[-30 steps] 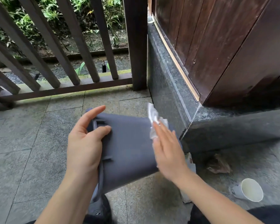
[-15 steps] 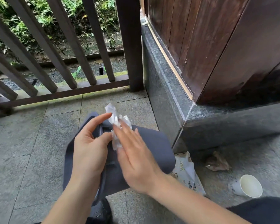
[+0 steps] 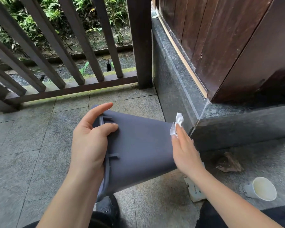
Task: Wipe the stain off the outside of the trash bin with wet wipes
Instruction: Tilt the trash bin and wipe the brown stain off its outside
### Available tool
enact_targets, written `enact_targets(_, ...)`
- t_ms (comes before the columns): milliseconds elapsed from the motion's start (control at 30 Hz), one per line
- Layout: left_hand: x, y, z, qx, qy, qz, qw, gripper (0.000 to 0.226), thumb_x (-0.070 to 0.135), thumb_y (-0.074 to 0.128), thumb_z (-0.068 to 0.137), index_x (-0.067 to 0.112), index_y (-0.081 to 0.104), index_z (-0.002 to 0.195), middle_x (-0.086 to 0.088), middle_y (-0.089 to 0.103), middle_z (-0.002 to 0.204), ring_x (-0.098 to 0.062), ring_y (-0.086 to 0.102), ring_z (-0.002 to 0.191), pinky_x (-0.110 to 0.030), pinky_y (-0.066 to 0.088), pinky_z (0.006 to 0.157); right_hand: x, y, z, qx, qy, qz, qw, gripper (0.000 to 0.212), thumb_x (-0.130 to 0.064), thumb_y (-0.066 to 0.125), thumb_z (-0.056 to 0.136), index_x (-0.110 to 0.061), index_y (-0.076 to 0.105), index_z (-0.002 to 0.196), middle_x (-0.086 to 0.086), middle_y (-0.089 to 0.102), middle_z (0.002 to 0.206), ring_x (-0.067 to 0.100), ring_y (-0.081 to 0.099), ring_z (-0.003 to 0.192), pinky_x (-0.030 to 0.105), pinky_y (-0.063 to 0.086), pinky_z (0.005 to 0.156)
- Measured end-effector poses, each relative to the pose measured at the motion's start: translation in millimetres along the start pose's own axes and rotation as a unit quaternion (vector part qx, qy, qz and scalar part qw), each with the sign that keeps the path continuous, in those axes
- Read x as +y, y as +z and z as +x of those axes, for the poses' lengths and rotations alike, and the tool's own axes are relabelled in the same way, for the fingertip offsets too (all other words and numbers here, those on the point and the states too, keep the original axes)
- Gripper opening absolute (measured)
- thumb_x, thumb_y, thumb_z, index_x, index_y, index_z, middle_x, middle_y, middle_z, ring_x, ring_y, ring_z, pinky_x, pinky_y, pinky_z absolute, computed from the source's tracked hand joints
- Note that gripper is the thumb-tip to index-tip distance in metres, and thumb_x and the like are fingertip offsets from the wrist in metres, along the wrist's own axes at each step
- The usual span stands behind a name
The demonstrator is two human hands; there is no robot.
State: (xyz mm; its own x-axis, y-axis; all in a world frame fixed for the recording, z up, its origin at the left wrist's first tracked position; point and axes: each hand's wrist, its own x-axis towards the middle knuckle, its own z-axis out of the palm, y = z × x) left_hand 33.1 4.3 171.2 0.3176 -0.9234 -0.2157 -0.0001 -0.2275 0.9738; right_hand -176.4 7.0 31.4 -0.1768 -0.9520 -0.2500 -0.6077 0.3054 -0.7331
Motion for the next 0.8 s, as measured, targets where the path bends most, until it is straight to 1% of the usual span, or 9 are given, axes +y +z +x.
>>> enact_targets(133,-3.9,1.7,1.0,0.005,0.006,0.006,1.000,0.057,0.003,0.065,0.077,0.051,0.077,0.105,0.007,0.078,0.103,-0.021,0.070,0.078,-0.042,0.059,0.071,-32.4,14.1,-7.5,-0.046,-0.018,0.026,0.998,0.056,-0.036,0.021,0.109,-0.025,0.009,0.162,-0.009,0.005,0.171,0.007,-0.001,0.156,0.040,-0.004,0.127)
enact_targets(200,-6.1,4.4,-1.6,0.001,0.004,0.012,1.000,0.059,-0.002,0.063,0.078,0.049,0.077,0.104,0.013,0.073,0.076,-0.022,0.065,0.070,-0.041,0.055,0.065,-55.7,23.8,-24.1,-0.057,-0.094,0.057,0.992,0.054,-0.038,0.021,0.108,-0.031,0.011,0.161,-0.019,0.005,0.169,-0.005,-0.004,0.152,0.036,-0.008,0.126)
enact_targets(267,-6.4,7.1,-5.0,-0.007,0.005,0.025,1.000,0.060,-0.004,0.062,0.079,0.048,0.077,0.103,0.013,0.067,0.064,-0.022,0.059,0.065,-0.040,0.051,0.063,-78.1,30.6,-44.6,-0.057,-0.189,0.106,0.975,0.053,-0.040,0.024,0.106,-0.039,0.015,0.159,-0.030,0.005,0.163,-0.015,-0.006,0.148,0.029,-0.008,0.125)
enact_targets(333,-4.3,7.3,-7.4,-0.014,0.005,0.021,1.000,0.060,-0.007,0.061,0.078,0.045,0.078,0.103,0.010,0.069,0.065,-0.022,0.058,0.064,-0.037,0.050,0.062,-89.0,32.9,-58.8,-0.056,-0.275,0.133,0.950,0.052,-0.036,0.028,0.107,-0.037,0.022,0.159,-0.026,0.014,0.166,-0.009,0.003,0.152,0.026,-0.005,0.125)
enact_targets(467,3.8,-1.2,-8.7,-0.002,0.003,0.006,1.000,0.058,-0.006,0.064,0.076,0.044,0.079,0.103,0.003,0.080,0.094,-0.021,0.070,0.075,-0.040,0.058,0.071,-72.3,18.3,-57.7,-0.040,-0.360,0.044,0.931,0.052,-0.032,0.029,0.108,-0.037,0.021,0.160,-0.013,0.019,0.169,0.003,0.010,0.155,0.044,0.000,0.127)
enact_targets(533,7.0,-5.7,-8.4,0.008,-0.008,-0.007,1.000,0.058,-0.003,0.065,0.077,0.047,0.079,0.103,-0.002,0.077,0.105,-0.025,0.071,0.081,-0.043,0.059,0.073,-54.1,7.8,-45.7,-0.030,-0.317,-0.014,0.948,0.051,-0.039,0.022,0.108,-0.043,0.011,0.158,-0.018,0.012,0.168,0.000,0.003,0.155,0.048,0.001,0.127)
enact_targets(633,11.2,-6.8,-9.4,0.011,-0.024,-0.028,0.999,0.059,-0.004,0.063,0.078,0.047,0.079,0.102,-0.003,0.075,0.109,-0.025,0.069,0.080,-0.042,0.058,0.070,-30.5,-9.3,-19.2,-0.021,-0.167,-0.030,0.985,0.050,-0.040,0.020,0.109,-0.039,0.012,0.159,-0.021,0.007,0.165,-0.006,-0.007,0.150,0.045,0.001,0.127)
enact_targets(700,13.5,-4.5,-10.9,0.007,-0.026,-0.034,0.999,0.059,-0.006,0.062,0.078,0.046,0.079,0.101,-0.003,0.076,0.101,-0.025,0.067,0.076,-0.042,0.056,0.068,-21.7,-19.2,-4.3,-0.020,-0.072,-0.011,0.997,0.052,-0.041,0.024,0.109,-0.036,0.019,0.160,-0.016,0.012,0.168,0.002,0.002,0.154,0.035,0.007,0.122)
enact_targets(800,14.8,-1.2,-12.7,-0.001,-0.025,-0.025,0.999,0.059,-0.005,0.062,0.077,0.047,0.079,0.100,0.005,0.074,0.080,-0.022,0.065,0.069,-0.039,0.055,0.062,-18.2,-22.8,3.1,-0.033,0.012,0.012,0.999,0.053,-0.045,0.023,0.107,-0.039,0.018,0.160,-0.010,0.021,0.168,0.017,0.019,0.155,0.039,0.018,0.121)
